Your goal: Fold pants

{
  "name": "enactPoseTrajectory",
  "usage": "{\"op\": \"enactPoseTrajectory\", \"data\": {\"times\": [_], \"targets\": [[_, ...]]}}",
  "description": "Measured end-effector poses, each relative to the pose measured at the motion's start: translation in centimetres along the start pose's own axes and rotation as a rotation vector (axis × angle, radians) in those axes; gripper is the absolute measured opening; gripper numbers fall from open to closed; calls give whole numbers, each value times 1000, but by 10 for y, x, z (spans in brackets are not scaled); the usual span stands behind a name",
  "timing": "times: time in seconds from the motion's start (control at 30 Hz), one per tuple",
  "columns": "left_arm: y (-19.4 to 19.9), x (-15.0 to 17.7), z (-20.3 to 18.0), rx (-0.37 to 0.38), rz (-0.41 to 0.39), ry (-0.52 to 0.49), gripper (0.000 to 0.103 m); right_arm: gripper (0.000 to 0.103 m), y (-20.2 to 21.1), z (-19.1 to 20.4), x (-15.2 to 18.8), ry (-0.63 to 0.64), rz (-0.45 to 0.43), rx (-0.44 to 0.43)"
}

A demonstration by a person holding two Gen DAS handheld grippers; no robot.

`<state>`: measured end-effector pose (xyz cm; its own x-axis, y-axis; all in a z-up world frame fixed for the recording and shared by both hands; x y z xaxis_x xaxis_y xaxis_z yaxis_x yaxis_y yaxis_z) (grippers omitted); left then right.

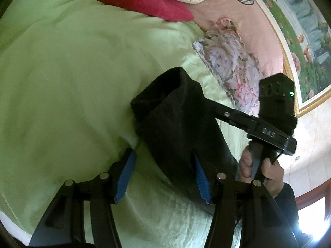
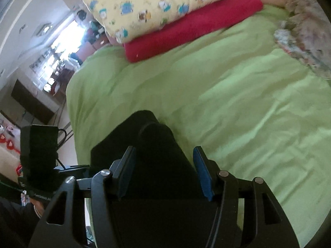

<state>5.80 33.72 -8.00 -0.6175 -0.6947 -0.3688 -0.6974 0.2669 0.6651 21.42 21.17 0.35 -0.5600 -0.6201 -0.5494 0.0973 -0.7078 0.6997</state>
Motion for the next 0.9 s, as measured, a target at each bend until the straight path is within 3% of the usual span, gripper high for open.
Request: {"op": "enactPoseTrajectory", "data": {"times": [0.17,0.2,0.3,0.37,0.53,0.9], "targets": [[-6,-5,-3,-18,-10,5,56,55,-16,-10,-5,-7,41,-30],[-7,-6,-4,-21,-13,3,55,41,-16,-11,-5,-10,39,-43],[-12,-10,-5,-35,-23,3,51,30,-12,-14,-5,-20,21,-66],[-15,-13,-6,-58,-27,-7,35,28,-8,-15,-4,-21,10,-73],[-15,-14,-13,-49,-25,-30,21,25,5,-14,-2,-23,-16,-74],[15,-14,-61,-27,-88,-125,16,24,43,-5,-2,-25,-94,-102]]}}
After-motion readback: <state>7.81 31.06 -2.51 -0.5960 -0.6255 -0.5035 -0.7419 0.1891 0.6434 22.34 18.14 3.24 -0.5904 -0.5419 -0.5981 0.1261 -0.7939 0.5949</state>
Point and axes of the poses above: each gripper's, at about its wrist camera, not at the fingertips, and y roughly against the way its jaws point, z to its left, x to its underside, the point moved 2 cm from there along -y, roughly the way its jaws point, and after that the axes turned 3 degrees about -x, right-handed, at the moved point
